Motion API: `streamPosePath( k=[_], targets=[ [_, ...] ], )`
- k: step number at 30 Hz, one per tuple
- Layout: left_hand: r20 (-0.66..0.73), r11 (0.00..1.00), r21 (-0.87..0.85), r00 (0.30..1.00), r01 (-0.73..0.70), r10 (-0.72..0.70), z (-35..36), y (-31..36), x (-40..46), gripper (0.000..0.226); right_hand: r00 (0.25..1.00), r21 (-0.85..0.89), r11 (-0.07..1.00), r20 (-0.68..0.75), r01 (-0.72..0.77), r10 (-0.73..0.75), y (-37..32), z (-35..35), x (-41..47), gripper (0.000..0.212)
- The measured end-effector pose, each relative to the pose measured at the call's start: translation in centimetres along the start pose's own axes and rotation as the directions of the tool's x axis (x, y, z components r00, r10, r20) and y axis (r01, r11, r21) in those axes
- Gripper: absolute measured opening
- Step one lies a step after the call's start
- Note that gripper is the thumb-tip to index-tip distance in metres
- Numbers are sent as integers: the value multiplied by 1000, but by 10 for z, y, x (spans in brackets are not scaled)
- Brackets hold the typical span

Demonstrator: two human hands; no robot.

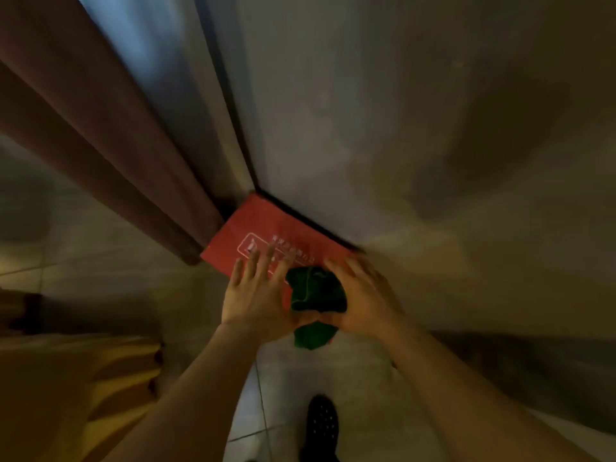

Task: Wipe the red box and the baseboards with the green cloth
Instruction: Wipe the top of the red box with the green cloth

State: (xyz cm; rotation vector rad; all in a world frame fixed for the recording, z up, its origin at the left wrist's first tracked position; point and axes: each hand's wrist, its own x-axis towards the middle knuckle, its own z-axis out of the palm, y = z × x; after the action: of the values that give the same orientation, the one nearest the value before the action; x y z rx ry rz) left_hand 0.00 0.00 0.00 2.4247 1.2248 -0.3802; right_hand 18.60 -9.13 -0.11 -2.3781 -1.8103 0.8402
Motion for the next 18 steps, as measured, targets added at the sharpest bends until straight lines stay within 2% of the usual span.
streamPosePath(
  k=[1, 4, 8, 12, 14, 18],
  targets=[
    [35, 1000, 6, 999, -14, 14, 8, 1, 2, 126, 999, 8, 1000, 47, 13, -13, 3, 9, 3, 111],
    [46, 999, 22, 998, -47, 46, 43, -1, 11, 128, 997, -64, 996, 46, 69, -66, 11, 37, 7, 116],
    [89, 996, 46, 993, -75, 71, 73, 5, 14, 130, 993, -33, 994, 50, 104, -102, 17, 60, 7, 115],
    [23, 995, 20, 995, -95, 95, 88, 13, 16, 128, 994, -43, 993, 33, 109, -108, 18, 73, 8, 105],
    [-23, 994, 11, 994, -109, 110, 92, 15, 18, 116, 995, -25, 994, 0, 103, -103, 17, 78, 8, 94],
    [-101, 996, -6, 991, -93, 92, 89, 21, 22, 69, 992, 24, 996, -89, 92, -89, 12, 79, 7, 62]
  ],
)
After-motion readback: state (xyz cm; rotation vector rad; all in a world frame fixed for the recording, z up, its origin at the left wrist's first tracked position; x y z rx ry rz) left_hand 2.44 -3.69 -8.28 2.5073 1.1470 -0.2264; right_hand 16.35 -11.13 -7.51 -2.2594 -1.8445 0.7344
